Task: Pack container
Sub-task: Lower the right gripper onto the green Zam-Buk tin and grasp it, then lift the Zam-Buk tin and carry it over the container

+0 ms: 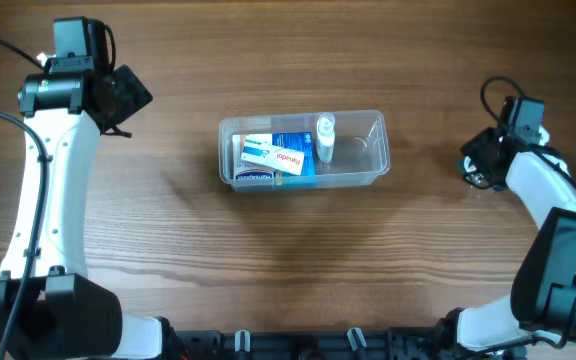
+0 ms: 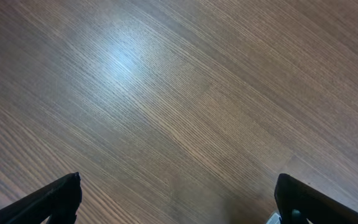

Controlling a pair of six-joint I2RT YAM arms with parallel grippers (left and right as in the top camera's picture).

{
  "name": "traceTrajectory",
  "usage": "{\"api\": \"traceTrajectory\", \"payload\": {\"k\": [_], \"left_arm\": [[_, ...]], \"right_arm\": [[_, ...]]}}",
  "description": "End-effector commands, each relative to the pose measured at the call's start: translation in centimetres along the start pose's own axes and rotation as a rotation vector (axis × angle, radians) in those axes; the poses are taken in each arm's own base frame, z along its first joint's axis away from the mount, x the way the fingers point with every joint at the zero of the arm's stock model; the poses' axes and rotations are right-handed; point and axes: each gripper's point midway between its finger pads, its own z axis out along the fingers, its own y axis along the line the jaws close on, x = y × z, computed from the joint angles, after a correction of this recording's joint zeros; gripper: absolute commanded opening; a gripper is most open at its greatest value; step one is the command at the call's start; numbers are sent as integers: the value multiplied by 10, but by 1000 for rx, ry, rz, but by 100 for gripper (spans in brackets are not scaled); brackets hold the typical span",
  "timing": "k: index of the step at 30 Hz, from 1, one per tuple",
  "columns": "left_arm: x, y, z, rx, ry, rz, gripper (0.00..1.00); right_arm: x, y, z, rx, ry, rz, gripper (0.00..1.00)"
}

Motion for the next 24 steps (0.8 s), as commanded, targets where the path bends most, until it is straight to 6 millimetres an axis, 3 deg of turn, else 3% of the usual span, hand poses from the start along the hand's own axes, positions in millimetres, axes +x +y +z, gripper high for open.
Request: {"api": "traceTrajectory", "payload": {"k": [1, 17, 24], "left_arm": [[-6, 1, -4, -2, -22, -3, 100], [-6, 1, -4, -2, -22, -3, 100], [-6, 1, -4, -2, -22, -3, 100]], "right_arm": [[-5, 13, 0, -60, 8, -171, 64], [-2, 46, -5, -239, 1, -398, 60], [-4, 48, -8, -240, 8, -430, 57]]}}
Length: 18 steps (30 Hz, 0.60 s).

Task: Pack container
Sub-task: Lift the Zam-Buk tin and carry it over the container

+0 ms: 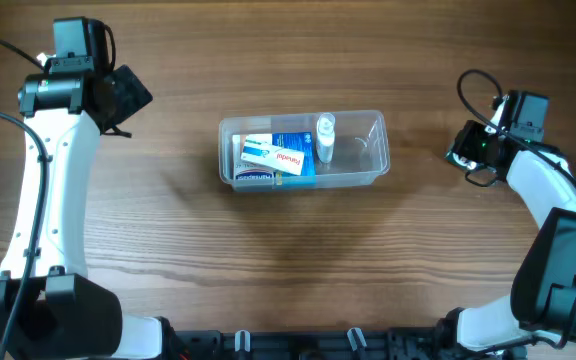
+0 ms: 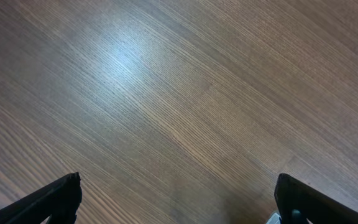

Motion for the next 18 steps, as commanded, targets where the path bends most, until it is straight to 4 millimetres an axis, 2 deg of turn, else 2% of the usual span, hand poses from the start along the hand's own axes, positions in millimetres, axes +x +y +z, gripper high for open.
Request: {"api": "traceTrajectory", "payload": {"k": [1, 6, 11, 18], "left_arm": [[-6, 1, -4, -2, -22, -3, 100], [-6, 1, -4, -2, -22, -3, 100], [-6, 1, -4, -2, -22, -3, 100], [-6, 1, -4, -2, -22, -3, 100]], "right_arm": [[-13, 8, -3, -32, -6, -48, 57], [-16, 16, -6, -39, 1, -80, 57], [-9, 22, -6, -43, 22, -104, 57], [0, 15, -5, -9, 56, -126, 57]]}}
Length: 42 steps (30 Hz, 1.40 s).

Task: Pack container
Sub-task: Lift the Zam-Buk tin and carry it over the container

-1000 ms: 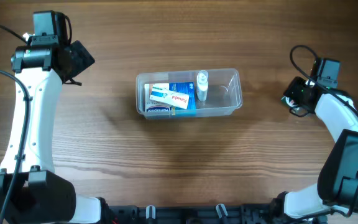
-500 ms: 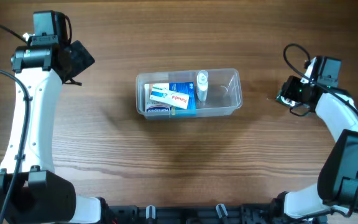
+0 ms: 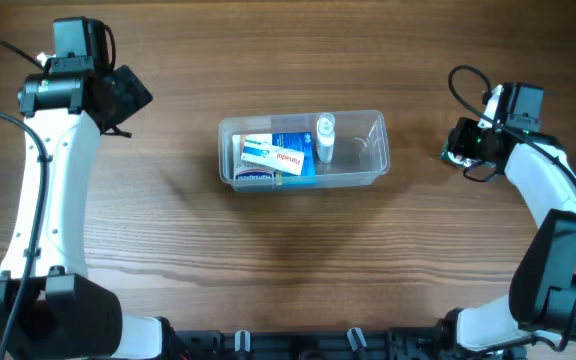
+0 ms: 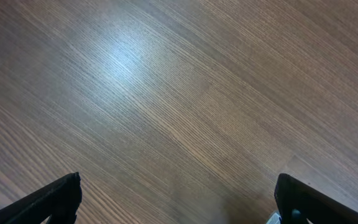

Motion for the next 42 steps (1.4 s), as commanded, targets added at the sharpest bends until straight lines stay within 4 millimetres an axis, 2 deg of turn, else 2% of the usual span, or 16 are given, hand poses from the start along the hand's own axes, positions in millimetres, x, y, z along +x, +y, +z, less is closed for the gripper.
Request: {"api": "traceTrajectory", "payload": {"k": [1, 10, 13, 18, 23, 25, 27, 28, 33, 37, 42], "left_arm": [[-6, 1, -4, -2, -22, -3, 100], [-6, 1, -4, -2, -22, -3, 100], [-6, 1, -4, -2, -22, -3, 100], [-6, 1, -4, -2, -22, -3, 100], [-6, 1, -4, -2, -22, -3, 100], [-6, 1, -4, -2, -22, -2, 100], [-6, 1, -4, -2, -22, -3, 100], [-6, 1, -4, -2, -22, -3, 100], [-6, 1, -4, -2, -22, -3, 100], [-6, 1, -4, -2, -22, -3, 100], [-6, 1, -4, -2, -22, -3, 100]], "right_arm": [[2, -1, 3, 9, 23, -41, 57], [20, -6, 26, 26, 99, -34, 59], [22, -6, 34, 27, 105, -33, 67], [24, -7, 34, 28, 111, -23, 76], [31, -8, 33, 37, 142, 58, 76], [34, -8, 33, 41, 151, 99, 72], [35, -8, 33, 42, 154, 110, 59], [35, -8, 32, 44, 155, 121, 58], [35, -8, 32, 45, 154, 122, 57], [23, -6, 20, 39, 130, 95, 54], [-5, 0, -20, 30, 89, 94, 53]]}}
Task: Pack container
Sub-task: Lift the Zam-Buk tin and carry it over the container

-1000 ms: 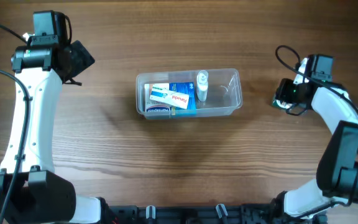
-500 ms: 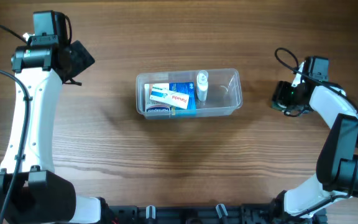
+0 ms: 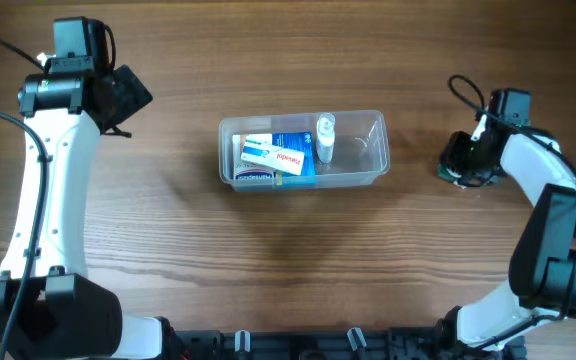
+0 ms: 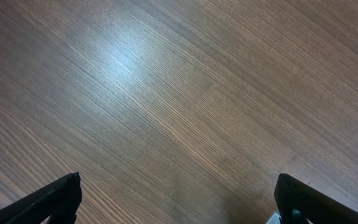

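Note:
The clear plastic container (image 3: pixel 372 160) lies in the middle of the table. Inside it are a blue and white box (image 3: pixel 290 158) with a smaller white box (image 3: pixel 271 154) on top, and a small clear bottle (image 3: pixel 325 137). My left gripper (image 3: pixel 131 97) hangs far up at the left, well away from the container; in the left wrist view the left gripper (image 4: pixel 178 182) is open over bare wood with nothing between its fingers. My right gripper (image 3: pixel 459 163) sits just right of the container, apart from it. Its jaws are too dark and small to read.
The wooden table (image 3: pixel 288 260) surrounds the container on all sides. A black cable (image 3: pixel 465 90) loops above the right wrist. A pale corner (image 4: pixel 271 218) shows at the bottom edge of the left wrist view.
My right gripper has shifted slightly down and a touch left, a little nearer the container's right end. The left arm and the container's contents have not moved.
My right gripper was first farther right of the container, near the table's right side. At each later moment it stood a little more to the left, and now it is close beside the container's right end. The left gripper stayed open and still throughout.

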Controlling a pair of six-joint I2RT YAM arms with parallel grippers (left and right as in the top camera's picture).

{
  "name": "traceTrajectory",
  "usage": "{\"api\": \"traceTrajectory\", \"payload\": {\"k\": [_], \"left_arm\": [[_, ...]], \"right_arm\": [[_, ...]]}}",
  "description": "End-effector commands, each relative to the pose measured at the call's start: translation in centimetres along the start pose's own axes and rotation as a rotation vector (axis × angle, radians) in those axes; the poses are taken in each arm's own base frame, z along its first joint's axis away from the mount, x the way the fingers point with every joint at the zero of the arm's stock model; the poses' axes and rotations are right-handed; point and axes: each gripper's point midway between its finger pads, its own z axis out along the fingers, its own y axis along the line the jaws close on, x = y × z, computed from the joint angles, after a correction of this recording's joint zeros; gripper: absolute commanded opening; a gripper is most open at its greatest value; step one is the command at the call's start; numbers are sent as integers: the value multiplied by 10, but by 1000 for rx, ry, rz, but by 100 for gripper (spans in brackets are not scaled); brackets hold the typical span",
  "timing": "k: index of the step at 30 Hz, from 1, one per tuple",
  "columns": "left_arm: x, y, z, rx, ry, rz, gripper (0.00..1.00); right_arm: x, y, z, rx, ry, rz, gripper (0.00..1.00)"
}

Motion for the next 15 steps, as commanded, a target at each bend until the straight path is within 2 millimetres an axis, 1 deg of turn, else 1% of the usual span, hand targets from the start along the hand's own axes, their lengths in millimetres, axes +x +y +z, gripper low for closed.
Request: {"api": "traceTrajectory", "payload": {"k": [1, 4, 7, 11, 15], "left_arm": [[-6, 1, -4, -2, -22, -3, 100], [-6, 1, -4, -2, -22, -3, 100], [-6, 1, -4, -2, -22, -3, 100], [-6, 1, -4, -2, -22, -3, 100], [-6, 1, -4, -2, -22, -3, 100]], "right_arm": [[-42, 12, -59, -24, -143, -13, 54], [-49, 26, -86, -54, -186, -35, 55], [-46, 49, -105, -88, -221, -88, 55], [-30, 91, -123, -138, -244, -197, 55], [-8, 126, -133, -181, -232, -283, 58]]}}
